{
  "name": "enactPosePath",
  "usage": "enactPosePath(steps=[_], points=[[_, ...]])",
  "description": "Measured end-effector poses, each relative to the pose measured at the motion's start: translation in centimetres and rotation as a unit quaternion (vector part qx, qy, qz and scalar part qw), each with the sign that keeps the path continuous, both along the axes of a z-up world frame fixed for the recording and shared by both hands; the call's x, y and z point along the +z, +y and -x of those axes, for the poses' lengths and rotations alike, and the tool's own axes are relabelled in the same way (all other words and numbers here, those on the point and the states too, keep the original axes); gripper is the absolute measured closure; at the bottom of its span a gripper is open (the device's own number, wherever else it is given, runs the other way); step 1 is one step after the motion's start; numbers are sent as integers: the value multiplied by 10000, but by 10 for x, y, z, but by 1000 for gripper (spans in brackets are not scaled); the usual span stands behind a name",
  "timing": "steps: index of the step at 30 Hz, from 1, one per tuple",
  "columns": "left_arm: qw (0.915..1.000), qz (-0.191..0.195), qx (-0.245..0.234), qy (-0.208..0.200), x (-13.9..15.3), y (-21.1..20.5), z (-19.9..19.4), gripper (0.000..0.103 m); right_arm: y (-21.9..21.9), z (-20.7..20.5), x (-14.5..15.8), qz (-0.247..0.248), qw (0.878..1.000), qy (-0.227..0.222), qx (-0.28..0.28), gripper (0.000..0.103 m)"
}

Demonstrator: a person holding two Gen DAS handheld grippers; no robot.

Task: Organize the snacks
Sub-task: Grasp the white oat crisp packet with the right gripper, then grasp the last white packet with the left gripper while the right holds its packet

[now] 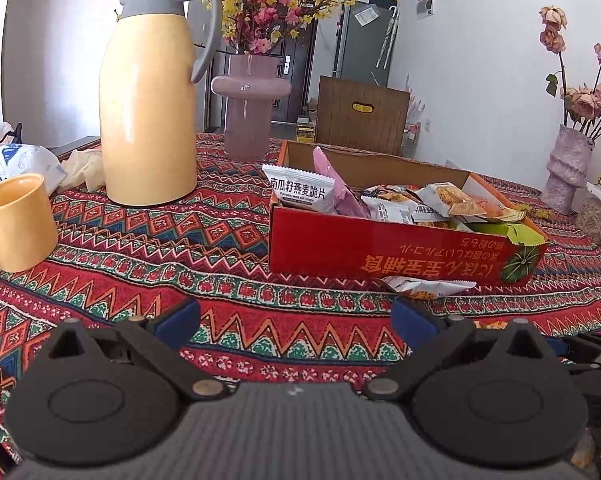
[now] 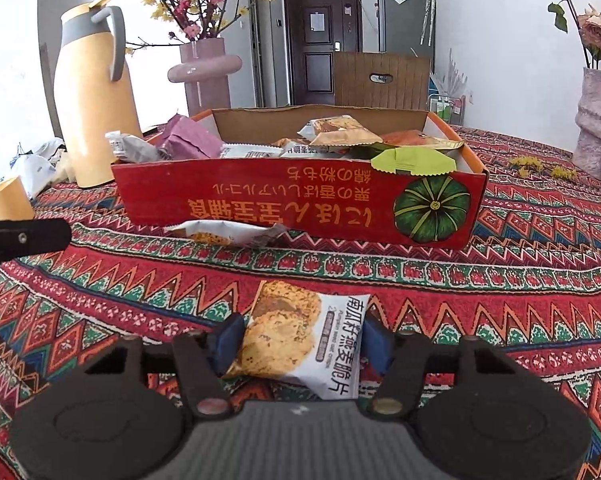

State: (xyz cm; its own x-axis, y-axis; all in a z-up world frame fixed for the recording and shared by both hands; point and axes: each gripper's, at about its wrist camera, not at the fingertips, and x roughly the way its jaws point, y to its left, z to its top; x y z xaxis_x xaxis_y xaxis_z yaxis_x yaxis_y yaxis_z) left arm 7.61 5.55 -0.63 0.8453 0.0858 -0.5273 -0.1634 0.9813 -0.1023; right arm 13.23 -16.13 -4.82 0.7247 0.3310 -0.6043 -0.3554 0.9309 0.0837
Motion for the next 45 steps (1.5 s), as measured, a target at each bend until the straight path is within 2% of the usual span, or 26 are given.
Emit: enactPosePath(steps=[6, 17, 28, 32, 39, 40, 41, 42, 43, 44, 45], points=[[9997, 125, -106, 166, -1, -9, -12, 0, -23, -1, 13, -315, 9991, -287, -85, 45], [9987, 8, -332, 383, 3, -48, -45, 0, -92, -42, 33, -508, 9919, -798, -853, 45], [9968, -230, -475, 602, 4, -89, -85, 0, -104, -58, 14, -860, 9914, -576, -799, 44], [9962, -304, -266, 777, -1, -97, -105, 0, -105, -56, 12, -921, 9912, -572, -755, 44], [9950, -48, 6, 993, -21, -89, -126, 1, -109, -57, 11, -1077, 9903, -513, -714, 44], [9950, 2, 17, 1000, -22, -88, -128, 3, -109, -57, 10, -1085, 9903, -499, -712, 44], [9949, 70, 16, 1004, -24, -85, -129, 12, -109, -58, 10, -1088, 9903, -486, -710, 44], [9947, 128, 12, 1016, -25, -83, -130, 25, -108, -58, 9, -1088, 9904, -471, -710, 44], [9943, 188, -11, 1045, -27, -81, -131, 33, -108, -59, 9, -1088, 9905, -458, -710, 44], [9934, 273, -78, 1108, -29, -80, -134, 48, -108, -60, 8, -1088, 9905, -442, -715, 44], [9931, 331, -119, 1121, -31, -79, -135, 49, -108, -60, 7, -1087, 9905, -427, -722, 44]])
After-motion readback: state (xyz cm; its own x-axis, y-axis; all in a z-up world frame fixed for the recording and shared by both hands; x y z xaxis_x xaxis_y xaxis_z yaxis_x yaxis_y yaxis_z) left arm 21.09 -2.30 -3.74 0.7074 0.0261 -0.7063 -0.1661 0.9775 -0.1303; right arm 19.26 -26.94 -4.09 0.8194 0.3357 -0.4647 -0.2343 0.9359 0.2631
